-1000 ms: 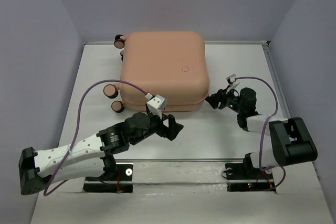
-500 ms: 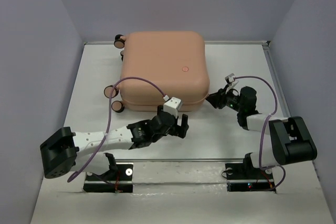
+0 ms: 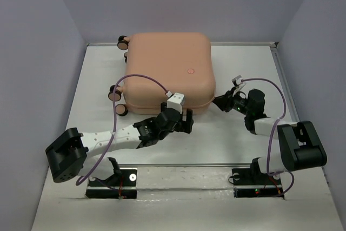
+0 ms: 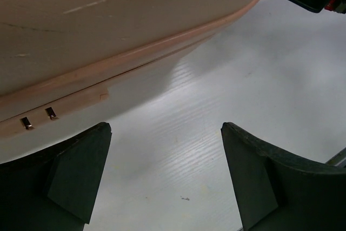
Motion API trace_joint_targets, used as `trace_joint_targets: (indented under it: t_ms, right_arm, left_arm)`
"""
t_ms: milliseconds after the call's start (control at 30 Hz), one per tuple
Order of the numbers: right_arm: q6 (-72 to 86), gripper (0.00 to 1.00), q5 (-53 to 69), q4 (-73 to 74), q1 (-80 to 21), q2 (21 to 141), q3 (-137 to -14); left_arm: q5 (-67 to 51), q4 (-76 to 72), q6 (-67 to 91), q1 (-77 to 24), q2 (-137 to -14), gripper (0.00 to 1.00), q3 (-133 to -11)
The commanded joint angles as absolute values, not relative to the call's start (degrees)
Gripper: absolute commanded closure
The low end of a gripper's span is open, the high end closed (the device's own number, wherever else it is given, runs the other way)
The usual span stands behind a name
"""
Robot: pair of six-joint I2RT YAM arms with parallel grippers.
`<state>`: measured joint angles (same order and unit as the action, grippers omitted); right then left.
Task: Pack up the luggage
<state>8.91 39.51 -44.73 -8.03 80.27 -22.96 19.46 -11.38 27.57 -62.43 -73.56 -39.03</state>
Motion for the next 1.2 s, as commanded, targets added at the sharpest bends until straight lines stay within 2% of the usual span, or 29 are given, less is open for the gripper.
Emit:
trace_joint_targets:
  t_ms: [0,67,200,333,367,400,467,733,867,967,1167]
  right_arm:
    - [9.6,0.68,40.7,-51.8,-7.9,80.2,-24.9]
    - [9.2,0.62,40.7,-51.4,-7.9,81.0,-25.9]
    - [9.5,0.62,42.0,-53.3,-7.9,82.6,-26.6]
    - [11.0,0.72,44.3,-57.3,-7.9,84.5,-27.1]
    - [11.7,0.76,44.7,-58.2,-7.9,85.2,-27.3]
    - [12.4,0.85,45.9,-59.1,-7.9,86.2,-27.5]
    - [14.9,0.92,46.8,-63.2,-7.9,86.9,-26.8]
    - [19.2,0.93,43.2,-68.7,-10.8,85.4,-19.2]
    - [18.0,0.93,34.9,-60.1,-16.5,78.5,-16.6]
    - [16.1,0.93,26.2,-48.1,-21.6,70.4,-15.4]
    - [19.3,0.93,16.7,-29.1,-30.6,57.8,-13.0]
  left_arm:
    - [20.7,-15.1,27.6,-61.0,-72.2,0.06,-40.1]
    - [20.6,-15.2,27.3,-60.4,-72.4,0.06,-40.2]
    - [20.4,-15.7,26.9,-59.9,-72.5,0.06,-40.3]
    - [20.6,-15.8,27.1,-59.7,-72.2,0.07,-40.3]
    - [20.7,-15.8,27.1,-59.7,-72.2,0.07,-40.3]
    - [20.8,-15.8,27.1,-59.7,-72.2,0.07,-40.4]
    - [21.1,-15.8,27.2,-59.7,-72.1,0.07,-40.3]
    - [23.0,-18.7,27.7,-59.5,-72.5,0.08,-40.3]
    - [25.3,-19.7,27.8,-58.5,-74.7,0.08,-41.9]
    - [24.2,-19.9,28.1,-56.7,-76.5,0.08,-44.4]
    - [24.4,-21.4,27.9,-53.4,-78.5,0.08,-47.0]
